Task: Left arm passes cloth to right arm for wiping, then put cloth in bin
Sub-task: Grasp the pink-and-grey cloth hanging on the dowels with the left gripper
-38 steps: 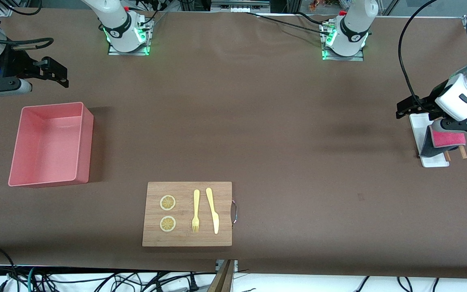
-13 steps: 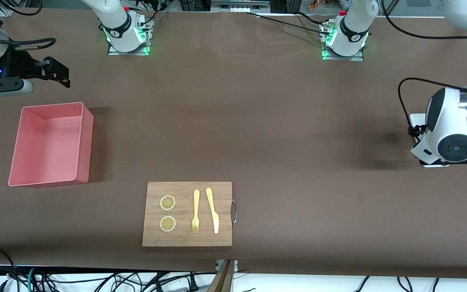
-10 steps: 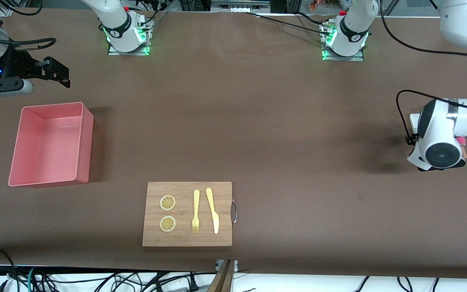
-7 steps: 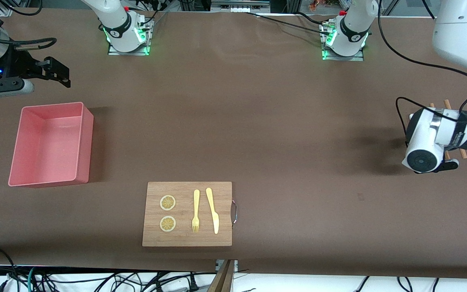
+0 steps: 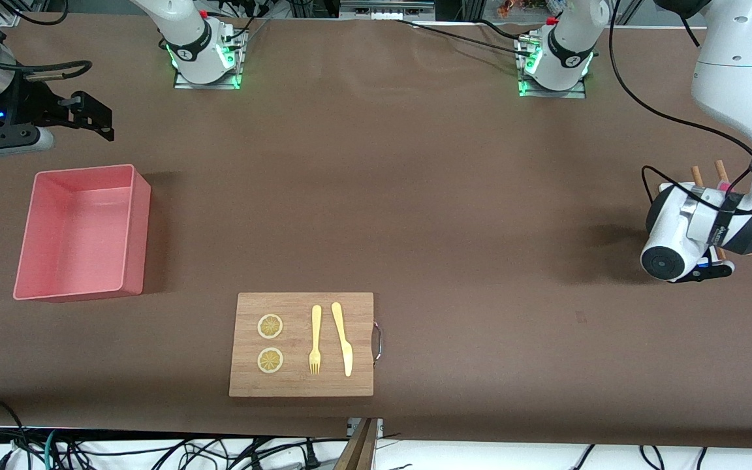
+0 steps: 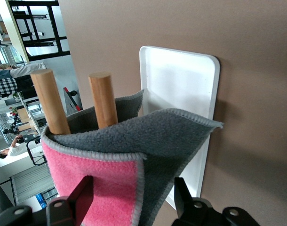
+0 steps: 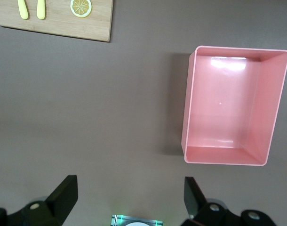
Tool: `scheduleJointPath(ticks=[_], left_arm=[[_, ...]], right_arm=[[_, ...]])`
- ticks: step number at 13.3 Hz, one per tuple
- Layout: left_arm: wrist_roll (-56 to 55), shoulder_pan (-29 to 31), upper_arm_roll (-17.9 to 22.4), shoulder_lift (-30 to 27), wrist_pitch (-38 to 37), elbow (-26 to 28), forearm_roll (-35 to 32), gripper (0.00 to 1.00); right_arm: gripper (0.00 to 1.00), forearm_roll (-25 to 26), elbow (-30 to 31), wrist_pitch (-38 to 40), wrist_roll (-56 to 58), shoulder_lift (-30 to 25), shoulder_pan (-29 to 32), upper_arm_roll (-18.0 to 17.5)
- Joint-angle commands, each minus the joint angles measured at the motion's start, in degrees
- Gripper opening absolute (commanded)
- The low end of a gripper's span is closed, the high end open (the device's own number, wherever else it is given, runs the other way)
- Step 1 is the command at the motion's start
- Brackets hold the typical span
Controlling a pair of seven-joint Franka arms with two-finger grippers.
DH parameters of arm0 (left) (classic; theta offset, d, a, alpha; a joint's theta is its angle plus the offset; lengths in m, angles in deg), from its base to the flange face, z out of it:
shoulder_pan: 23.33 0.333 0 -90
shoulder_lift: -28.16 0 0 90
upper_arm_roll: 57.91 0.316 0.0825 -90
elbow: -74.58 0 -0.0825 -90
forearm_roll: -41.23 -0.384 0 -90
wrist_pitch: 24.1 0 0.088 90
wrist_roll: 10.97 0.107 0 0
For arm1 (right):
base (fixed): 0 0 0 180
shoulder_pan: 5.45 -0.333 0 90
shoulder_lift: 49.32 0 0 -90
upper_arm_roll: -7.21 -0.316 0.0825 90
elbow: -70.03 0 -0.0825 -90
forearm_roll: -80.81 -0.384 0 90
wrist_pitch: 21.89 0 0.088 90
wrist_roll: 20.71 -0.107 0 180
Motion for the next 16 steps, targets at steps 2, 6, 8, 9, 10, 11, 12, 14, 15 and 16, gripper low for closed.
scheduleJointPath(ticks=[2,6,8,9,10,11,12,14,15,16], left_arm=[[-0.09,-0.12,-0.59,-1.15,-1.37,0.5,-1.47,0.65],[0.27,-0.12,-0.77,-1.5,-3.03,-0.12,-0.51,0.5],[0.27,-0.56,-0.86,-1.59,-4.26,-0.38,-0.42,0.41],[0.27,-0.65,-0.94,-1.68,-4.36,-0.38,-0.42,0.37],[0.27,-0.65,-0.94,-1.68,-4.36,-0.38,-0.42,0.29],[0.18,-0.65,-0.94,-1.68,-4.44,-0.47,-0.33,0.23],[0.18,-0.73,-1.03,-1.68,-4.45,-0.47,-0.24,0.13],[0.18,-0.74,-1.12,-1.76,-4.45,-0.47,-0.24,0.0],[0.18,-0.74,-1.12,-1.94,-4.45,-0.47,-0.24,0.0],[0.18,-0.74,-1.21,-1.94,-4.45,-0.47,-0.15,0.0]], right_arm=[[1.0,0.75,-0.59,0.78,0.33,-0.09,-0.06,0.16],[0.99,0.75,-0.42,0.78,0.33,-0.09,0.03,0.16],[0.99,0.75,-0.42,0.78,0.33,-0.09,0.03,0.16],[0.99,0.75,-0.42,0.78,0.33,0.0,0.03,0.16],[0.99,0.75,-0.42,0.78,0.33,0.0,0.03,0.16],[1.0,0.75,-0.42,0.78,0.33,0.0,0.03,0.16],[0.99,0.75,-0.42,0.78,0.33,0.0,0.03,0.16],[0.99,0.75,-0.42,0.78,0.33,0.0,0.03,0.16],[0.99,0.75,-0.42,0.78,0.33,0.0,0.03,0.16],[0.99,0.75,-0.42,0.78,0.33,0.0,0.03,0.16]])
